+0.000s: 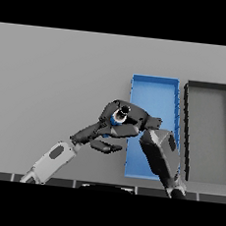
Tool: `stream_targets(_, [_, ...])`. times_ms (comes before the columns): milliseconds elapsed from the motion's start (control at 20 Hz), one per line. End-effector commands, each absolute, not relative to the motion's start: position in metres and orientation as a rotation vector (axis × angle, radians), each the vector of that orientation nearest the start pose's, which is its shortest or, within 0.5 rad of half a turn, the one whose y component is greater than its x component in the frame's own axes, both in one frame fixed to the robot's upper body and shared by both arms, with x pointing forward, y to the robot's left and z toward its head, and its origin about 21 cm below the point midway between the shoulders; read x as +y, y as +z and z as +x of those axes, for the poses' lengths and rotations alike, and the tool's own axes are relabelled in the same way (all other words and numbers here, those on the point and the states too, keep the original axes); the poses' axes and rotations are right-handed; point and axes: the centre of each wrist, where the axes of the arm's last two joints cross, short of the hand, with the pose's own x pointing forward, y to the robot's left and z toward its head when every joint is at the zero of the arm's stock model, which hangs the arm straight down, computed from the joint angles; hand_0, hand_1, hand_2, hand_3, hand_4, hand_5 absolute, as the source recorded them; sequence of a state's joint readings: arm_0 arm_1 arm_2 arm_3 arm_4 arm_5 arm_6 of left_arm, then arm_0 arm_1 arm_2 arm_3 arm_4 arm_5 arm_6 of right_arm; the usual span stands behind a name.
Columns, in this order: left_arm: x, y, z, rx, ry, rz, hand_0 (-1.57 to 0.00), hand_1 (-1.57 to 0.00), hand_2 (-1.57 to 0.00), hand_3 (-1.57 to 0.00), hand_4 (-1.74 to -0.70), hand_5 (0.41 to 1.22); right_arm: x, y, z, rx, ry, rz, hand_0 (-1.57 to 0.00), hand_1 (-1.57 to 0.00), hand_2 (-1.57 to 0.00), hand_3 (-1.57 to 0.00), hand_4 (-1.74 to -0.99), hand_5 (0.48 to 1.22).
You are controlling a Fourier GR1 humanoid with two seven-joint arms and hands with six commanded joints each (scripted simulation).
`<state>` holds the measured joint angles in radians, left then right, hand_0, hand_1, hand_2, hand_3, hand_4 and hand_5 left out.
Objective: Pick up the blue pipe and place it into the blue bin.
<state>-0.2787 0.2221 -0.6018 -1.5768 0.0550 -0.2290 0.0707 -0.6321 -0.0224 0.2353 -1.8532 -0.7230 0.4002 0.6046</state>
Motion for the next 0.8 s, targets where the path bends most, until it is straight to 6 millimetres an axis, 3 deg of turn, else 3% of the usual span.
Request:
stream_targets(0, [0.117,0.043,0.255,-1.534,-0.946,-0.493,0.00,0.00,0.00,0.00,-0.87,0.509,-0.105,0.230,0.281,-1.595,0.858,1.107,-1.57,-1.57,-1.57,-1.57,-1.492,1.221])
stream_targets(200, [0.118,0.045,0.255,-1.528,-0.955,-0.492,0.00,0.00,0.00,0.00,-0.87,0.486,-0.113,0.281,0.294,-1.754,0.889,1.083,-1.57,-1.57,-1.57,-1.57,-1.495,1.221])
stream_targets(350, [0.118,0.045,0.260,-1.517,-0.954,-0.481,0.00,0.00,0.00,0.00,-0.86,0.483,-0.131,0.307,0.315,-1.846,0.761,1.002,-1.57,-1.57,-1.57,-1.57,-1.496,1.221])
stream_targets(550, [0.118,0.046,0.256,-1.520,-0.955,-0.468,0.00,0.00,0.00,0.00,-0.84,0.481,-0.157,0.315,0.349,-1.882,0.635,0.761,-1.57,-1.57,-1.57,-1.57,-1.498,1.221])
stream_targets(750, [0.123,0.050,0.258,-1.530,-0.955,-0.427,0.00,0.00,0.00,0.00,-0.83,0.467,-0.199,0.286,0.379,-1.775,0.468,0.588,-1.57,-1.57,-1.57,-1.57,-1.499,1.221])
